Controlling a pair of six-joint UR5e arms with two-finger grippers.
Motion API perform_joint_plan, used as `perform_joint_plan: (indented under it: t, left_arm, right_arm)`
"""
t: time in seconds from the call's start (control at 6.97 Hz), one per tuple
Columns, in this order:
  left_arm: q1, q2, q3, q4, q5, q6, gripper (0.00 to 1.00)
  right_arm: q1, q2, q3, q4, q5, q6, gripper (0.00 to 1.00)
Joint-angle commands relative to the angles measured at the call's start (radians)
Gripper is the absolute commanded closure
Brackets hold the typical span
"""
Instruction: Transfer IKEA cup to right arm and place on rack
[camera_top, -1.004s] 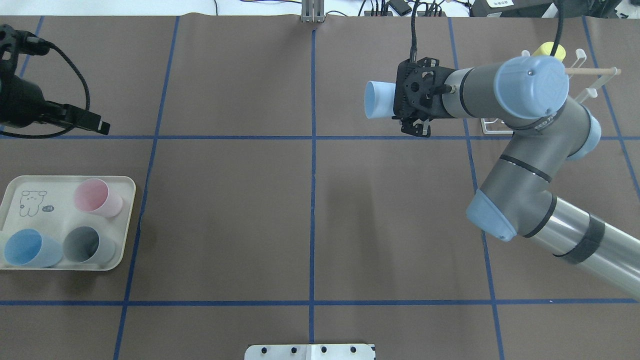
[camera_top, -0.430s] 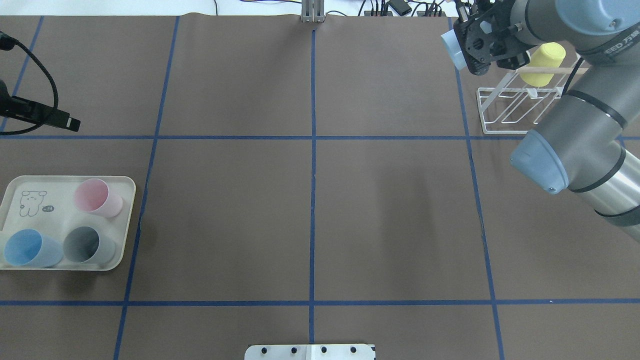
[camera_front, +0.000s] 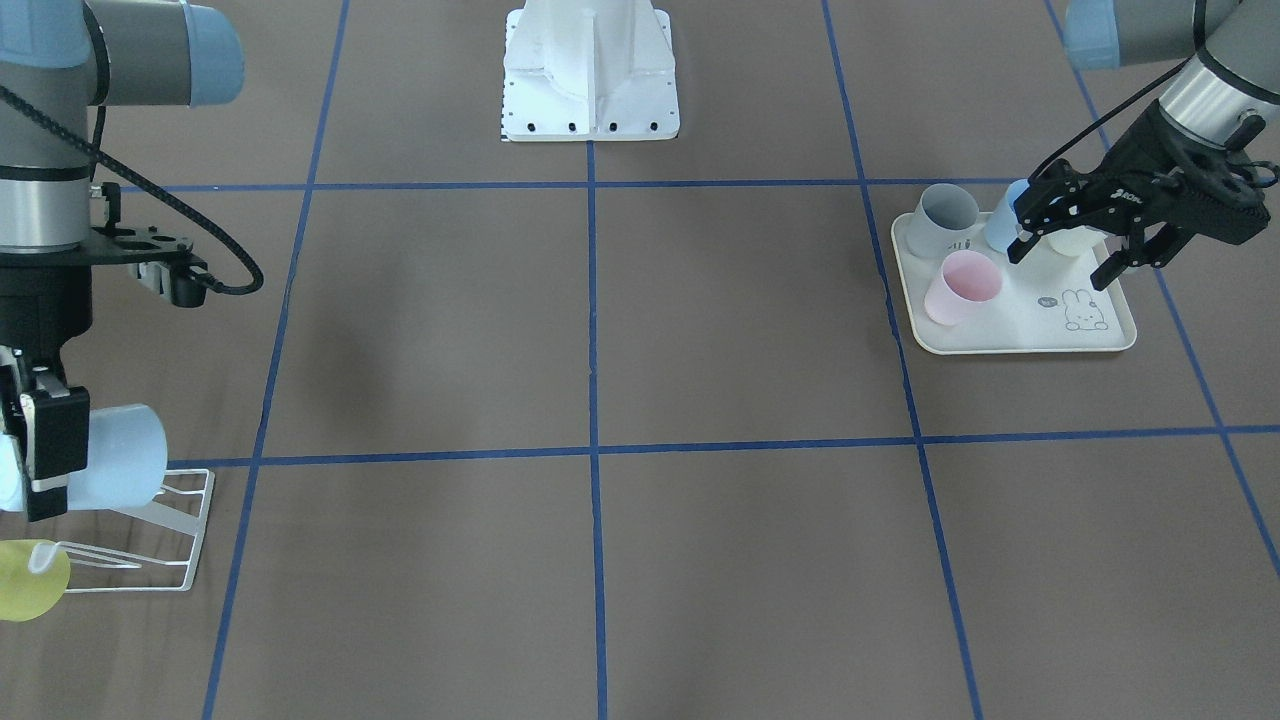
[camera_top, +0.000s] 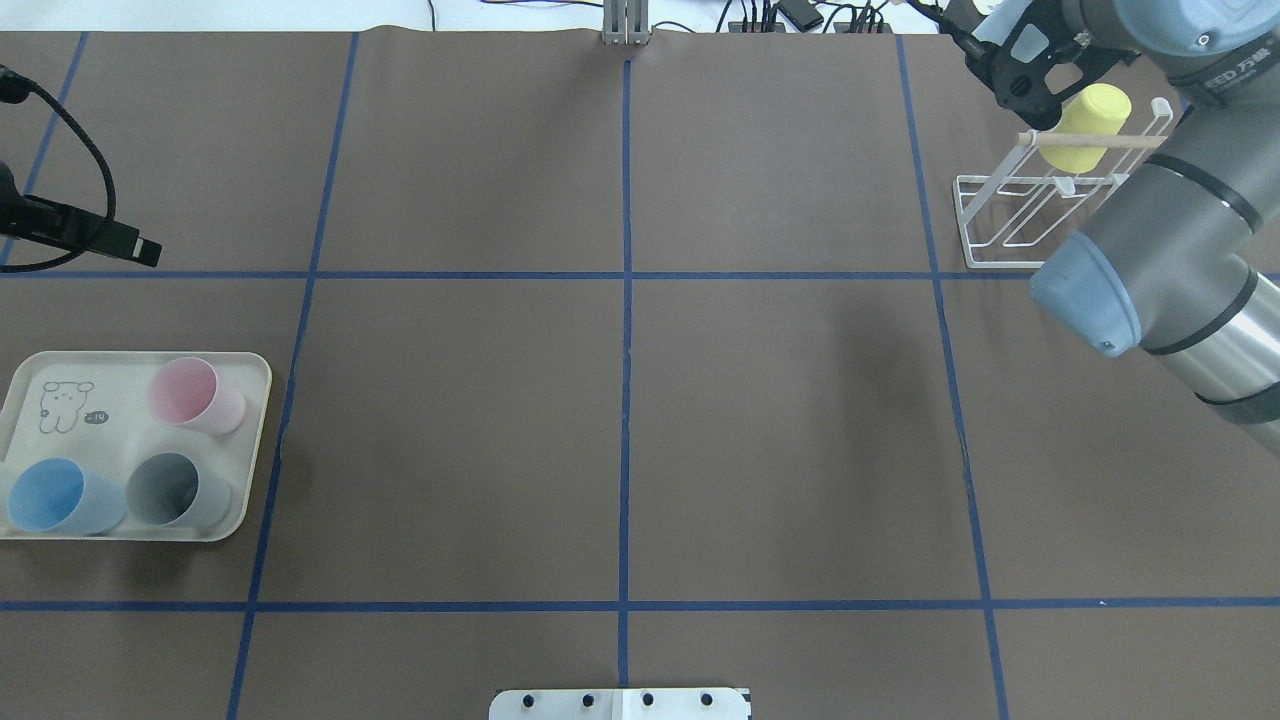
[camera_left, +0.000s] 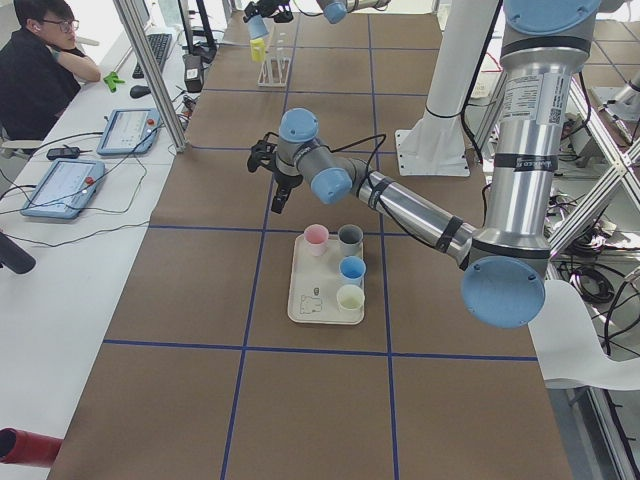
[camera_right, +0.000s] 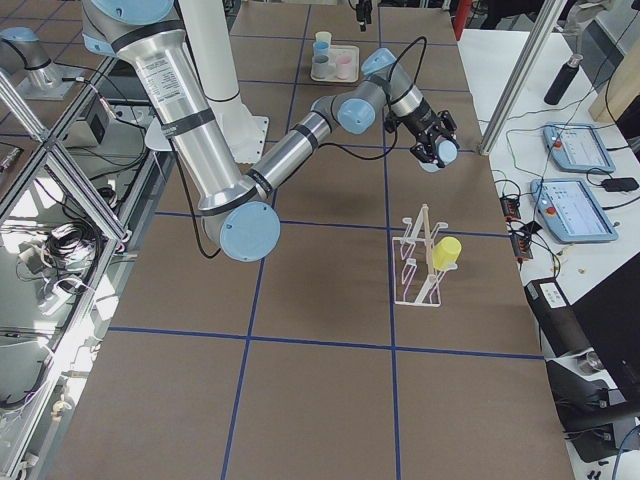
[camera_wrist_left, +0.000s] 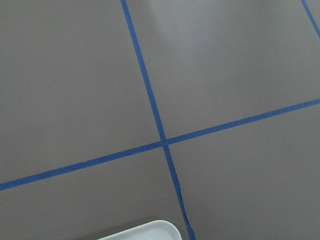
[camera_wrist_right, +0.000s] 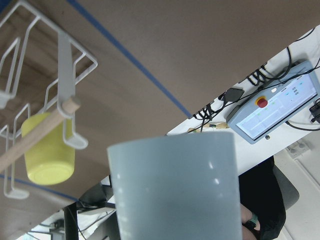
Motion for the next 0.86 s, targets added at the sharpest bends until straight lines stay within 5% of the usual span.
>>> perform_joint_plan:
  t: [0.0,0.72]
  left_arm:
    - [0.002,0.0,0.004,0.0,-0.001,-0.006,0.0]
    - [0.007,-0.002,0.026,-0.011,-0.001,-0.007,0.0]
  right_arm:
    - [0.048,0.017,-0.075,0.01,-0.019,-0.128,0.62]
    - [0.049,-0.003,-0.299,0.275,-0.025,-0.086,0.67]
